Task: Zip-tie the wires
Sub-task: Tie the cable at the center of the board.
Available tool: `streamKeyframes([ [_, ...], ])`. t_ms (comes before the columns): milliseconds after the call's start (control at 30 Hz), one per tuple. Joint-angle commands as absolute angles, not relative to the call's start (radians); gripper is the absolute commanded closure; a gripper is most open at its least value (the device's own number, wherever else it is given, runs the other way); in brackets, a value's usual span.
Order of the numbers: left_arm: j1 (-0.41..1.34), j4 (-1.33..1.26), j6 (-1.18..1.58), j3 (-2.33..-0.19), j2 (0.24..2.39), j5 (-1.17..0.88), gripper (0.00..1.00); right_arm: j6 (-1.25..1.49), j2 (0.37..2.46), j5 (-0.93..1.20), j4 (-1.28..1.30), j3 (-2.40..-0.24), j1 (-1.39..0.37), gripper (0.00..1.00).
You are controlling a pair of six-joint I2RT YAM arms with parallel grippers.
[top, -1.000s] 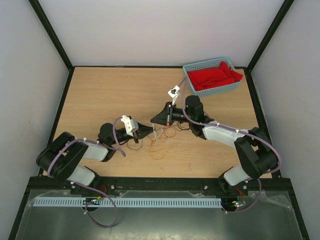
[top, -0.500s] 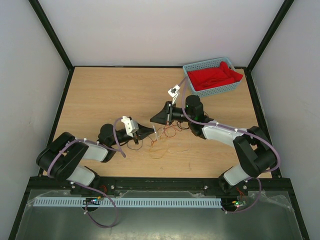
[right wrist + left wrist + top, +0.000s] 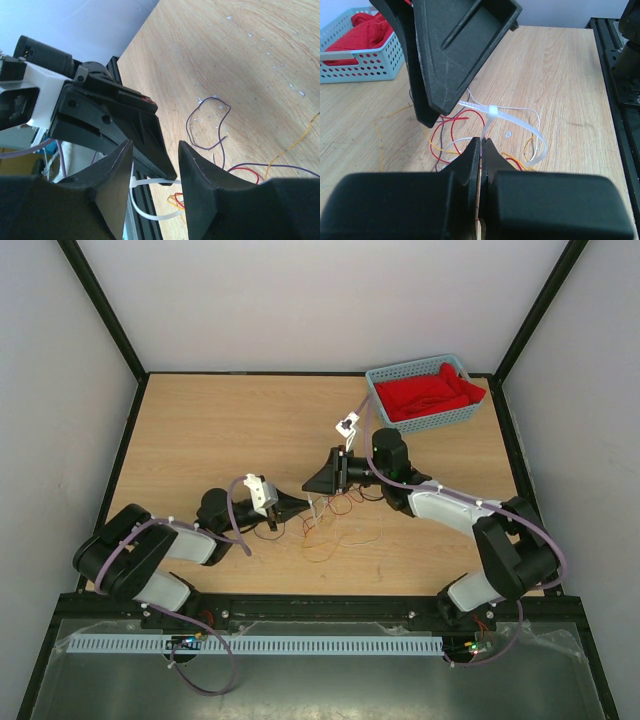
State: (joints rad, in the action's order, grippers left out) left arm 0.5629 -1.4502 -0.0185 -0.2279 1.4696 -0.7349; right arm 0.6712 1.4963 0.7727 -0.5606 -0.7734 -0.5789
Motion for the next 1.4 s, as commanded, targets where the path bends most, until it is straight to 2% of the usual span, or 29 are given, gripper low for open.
streamKeyframes([
  [0, 0.566, -1.48, -0.025, -0.228, 1.49, -0.759, 1.0, 0.641, 1.446, 0.839, -0.527, -0.804, -0.574, 0.48],
  [433, 0.566, -1.48, -0.012, -0.239, 1.502, -0.76, 1.0, 0.606, 1.465, 0.897, -0.454, -0.81, -0.574, 0.49],
  [500, 0.567, -1.48, -0.014, -0.238, 1.5, -0.759, 1.0, 0.607, 1.475, 0.911, -0.455, -0.812, -0.574, 0.52],
  [733, 0.567, -1.481, -0.011, -0.239, 1.504, -0.758, 1.0, 0.606, 1.477, 0.931, -0.458, -0.813, -0.574, 0.71],
  [1067, 0.566, -1.48, -0.011, -0.236, 1.504, -0.747, 1.0, 0.609, 1.489, 0.955, -0.457, -0.808, -0.574, 0.76],
  [1133, 0.566, -1.48, -0.012, -0.236, 1.505, -0.747, 1.0, 0.613, 1.493, 0.958, -0.457, -0.807, -0.574, 0.83],
  [1233, 0.566, -1.48, -0.011, -0.234, 1.503, -0.747, 1.0, 0.615, 1.501, 0.953, -0.46, -0.814, -0.574, 1.0],
  [1367, 0.566, -1.48, -0.012, -0.229, 1.503, -0.752, 1.0, 0.607, 1.499, 0.899, -0.468, -0.848, -0.574, 1.0],
])
